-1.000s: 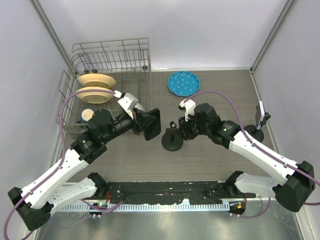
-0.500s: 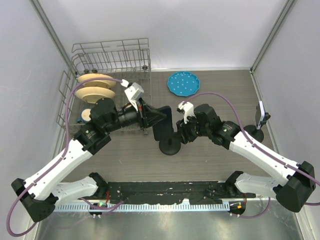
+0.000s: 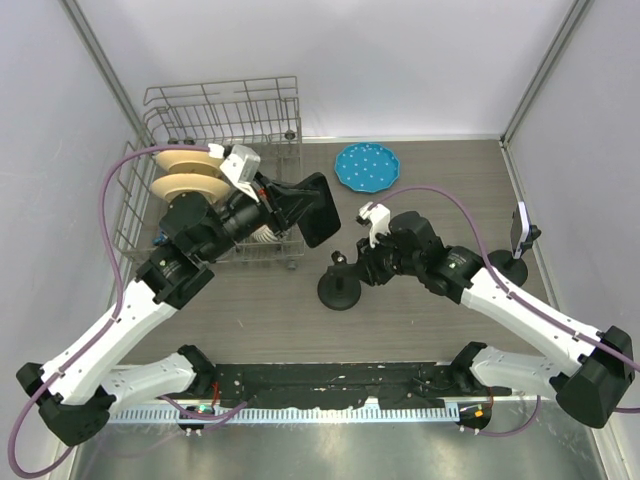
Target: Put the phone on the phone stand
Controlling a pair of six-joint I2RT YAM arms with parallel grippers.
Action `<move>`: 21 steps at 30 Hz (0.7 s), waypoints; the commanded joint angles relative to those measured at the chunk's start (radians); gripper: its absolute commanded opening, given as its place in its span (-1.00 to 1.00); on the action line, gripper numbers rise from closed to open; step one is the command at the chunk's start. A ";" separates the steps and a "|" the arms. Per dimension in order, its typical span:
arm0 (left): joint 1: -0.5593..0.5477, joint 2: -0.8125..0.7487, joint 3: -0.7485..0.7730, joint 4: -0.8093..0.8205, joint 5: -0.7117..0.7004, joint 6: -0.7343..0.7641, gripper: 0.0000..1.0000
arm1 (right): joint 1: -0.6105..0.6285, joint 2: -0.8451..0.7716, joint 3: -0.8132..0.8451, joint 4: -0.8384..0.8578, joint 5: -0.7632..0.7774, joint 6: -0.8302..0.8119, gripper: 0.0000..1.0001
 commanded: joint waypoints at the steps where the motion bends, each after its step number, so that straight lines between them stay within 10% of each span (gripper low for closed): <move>1: -0.001 -0.051 0.040 0.111 -0.082 0.083 -1.00 | 0.014 -0.006 0.021 0.030 0.065 0.001 -0.68; 3: -0.001 -0.068 0.008 0.111 -0.072 0.106 -1.00 | 0.015 -0.007 0.043 0.011 0.083 -0.010 -0.97; 15: -0.002 -0.100 -0.070 0.070 0.054 0.152 -1.00 | 0.015 0.077 0.176 -0.137 0.151 -0.120 -0.98; 21: -0.009 -0.060 -0.063 0.068 0.100 0.134 -1.00 | 0.015 0.039 0.150 -0.069 0.131 -0.073 -0.18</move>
